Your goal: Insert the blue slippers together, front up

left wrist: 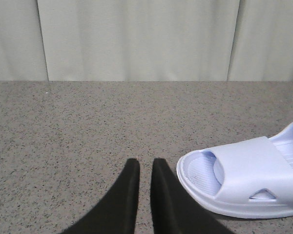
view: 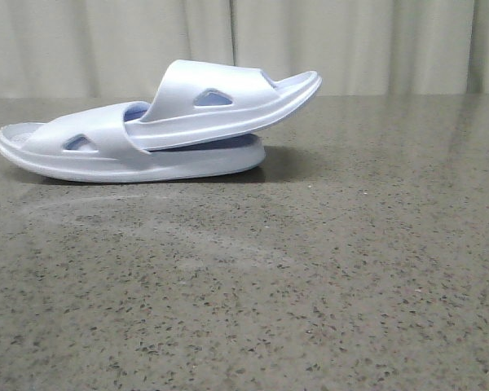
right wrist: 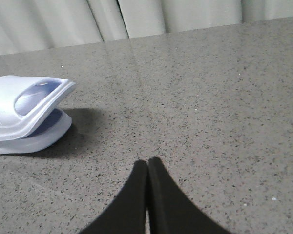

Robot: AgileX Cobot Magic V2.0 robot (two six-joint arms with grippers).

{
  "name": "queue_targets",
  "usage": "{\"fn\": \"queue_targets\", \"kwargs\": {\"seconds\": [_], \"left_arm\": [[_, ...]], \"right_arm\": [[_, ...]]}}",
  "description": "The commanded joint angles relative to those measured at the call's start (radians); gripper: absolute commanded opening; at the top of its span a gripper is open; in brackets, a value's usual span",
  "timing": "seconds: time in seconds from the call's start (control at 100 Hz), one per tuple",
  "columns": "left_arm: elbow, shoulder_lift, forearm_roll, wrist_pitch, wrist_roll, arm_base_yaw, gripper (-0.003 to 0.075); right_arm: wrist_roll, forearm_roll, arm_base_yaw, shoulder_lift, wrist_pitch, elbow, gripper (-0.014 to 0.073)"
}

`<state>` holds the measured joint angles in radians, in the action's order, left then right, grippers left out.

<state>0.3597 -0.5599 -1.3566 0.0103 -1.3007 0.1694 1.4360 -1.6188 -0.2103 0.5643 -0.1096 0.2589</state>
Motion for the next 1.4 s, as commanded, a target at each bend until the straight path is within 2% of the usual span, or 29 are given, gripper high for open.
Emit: {"fn": "queue_targets", "kwargs": {"seconds": [0.0, 0.08, 1.019, 1.079, 1.119, 1.149, 1.269, 1.339, 1.389], "left_arm": [[0.023, 0.037, -0.022, -0.025, 0.000, 0.010, 0.0016], [0.021, 0.055, -0.032, -0.025, 0.000, 0.010, 0.0016], [0.012, 0.057, -0.066, -0.025, 0.000, 0.010, 0.0016], [0.003, 0.071, 0.023, -0.010, 0.008, 0.010, 0.0016], [-0.003, 0.083, 0.139, 0.023, 0.078, 0.010, 0.0016], [-0.009, 0.094, 0.286, 0.037, 0.169, 0.008, 0.0016], [-0.082, 0.165, 0.777, -0.021, 0.765, -0.010, 0.0015], [-0.163, 0.227, 1.011, -0.084, 1.028, -0.030, 0.0015], [-0.216, 0.285, 1.157, -0.103, 1.169, -0.045, 0.0015]], "right_arm": [[0.013, -0.057, 0.001, -0.042, 0.003, 0.001, -0.0089], [0.013, -0.090, 0.001, -0.055, -0.004, -0.006, -0.0089], [0.013, -0.090, 0.001, -0.055, -0.005, -0.008, -0.0089], [0.013, -0.090, 0.001, -0.055, -0.005, -0.008, -0.0089], [0.013, -0.090, 0.001, -0.055, -0.005, -0.008, -0.0089], [0.013, -0.090, 0.001, -0.055, -0.005, -0.008, -0.0089], [0.013, -0.090, 0.001, -0.055, -0.005, -0.008, -0.0089], [0.013, -0.090, 0.001, -0.055, -0.005, -0.008, -0.0089], [0.013, -0.090, 0.001, -0.055, -0.005, -0.008, -0.0089]]}}
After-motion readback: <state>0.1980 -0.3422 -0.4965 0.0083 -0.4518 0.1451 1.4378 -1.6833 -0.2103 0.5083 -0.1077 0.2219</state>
